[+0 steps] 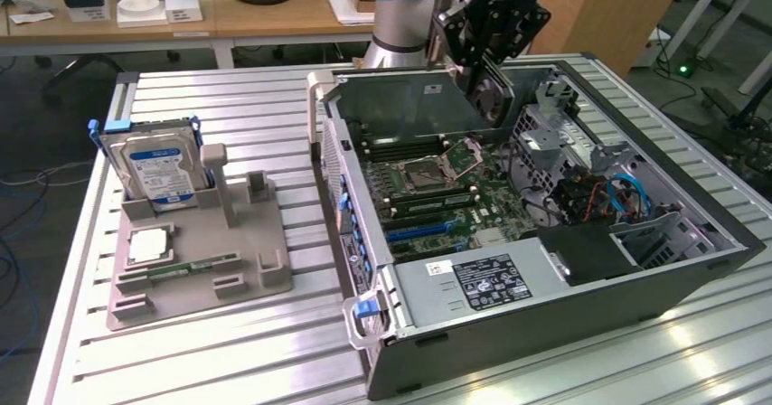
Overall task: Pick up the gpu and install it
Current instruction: 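Insert the gpu into the slot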
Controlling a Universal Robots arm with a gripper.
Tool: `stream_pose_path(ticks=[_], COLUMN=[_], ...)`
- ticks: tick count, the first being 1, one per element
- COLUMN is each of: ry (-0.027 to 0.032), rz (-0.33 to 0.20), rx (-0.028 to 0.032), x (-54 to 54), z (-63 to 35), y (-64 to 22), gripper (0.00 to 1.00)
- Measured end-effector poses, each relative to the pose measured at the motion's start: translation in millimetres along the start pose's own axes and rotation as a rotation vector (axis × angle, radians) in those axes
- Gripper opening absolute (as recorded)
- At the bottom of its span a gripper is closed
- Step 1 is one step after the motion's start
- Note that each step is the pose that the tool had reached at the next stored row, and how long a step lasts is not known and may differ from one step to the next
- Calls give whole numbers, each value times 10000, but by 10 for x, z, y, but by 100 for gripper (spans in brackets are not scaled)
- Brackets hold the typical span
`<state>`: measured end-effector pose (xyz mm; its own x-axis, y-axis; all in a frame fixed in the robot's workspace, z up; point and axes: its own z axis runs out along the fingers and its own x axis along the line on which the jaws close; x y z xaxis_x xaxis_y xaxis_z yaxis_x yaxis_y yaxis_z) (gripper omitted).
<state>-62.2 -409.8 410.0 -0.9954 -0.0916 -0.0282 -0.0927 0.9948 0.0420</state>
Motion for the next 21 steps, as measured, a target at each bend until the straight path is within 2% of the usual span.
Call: stream_pose_path(ticks=[21], ry=[38], rz=[-919], rx=[-27], x=[1], z=[0], y=[-14], gripper=[28])
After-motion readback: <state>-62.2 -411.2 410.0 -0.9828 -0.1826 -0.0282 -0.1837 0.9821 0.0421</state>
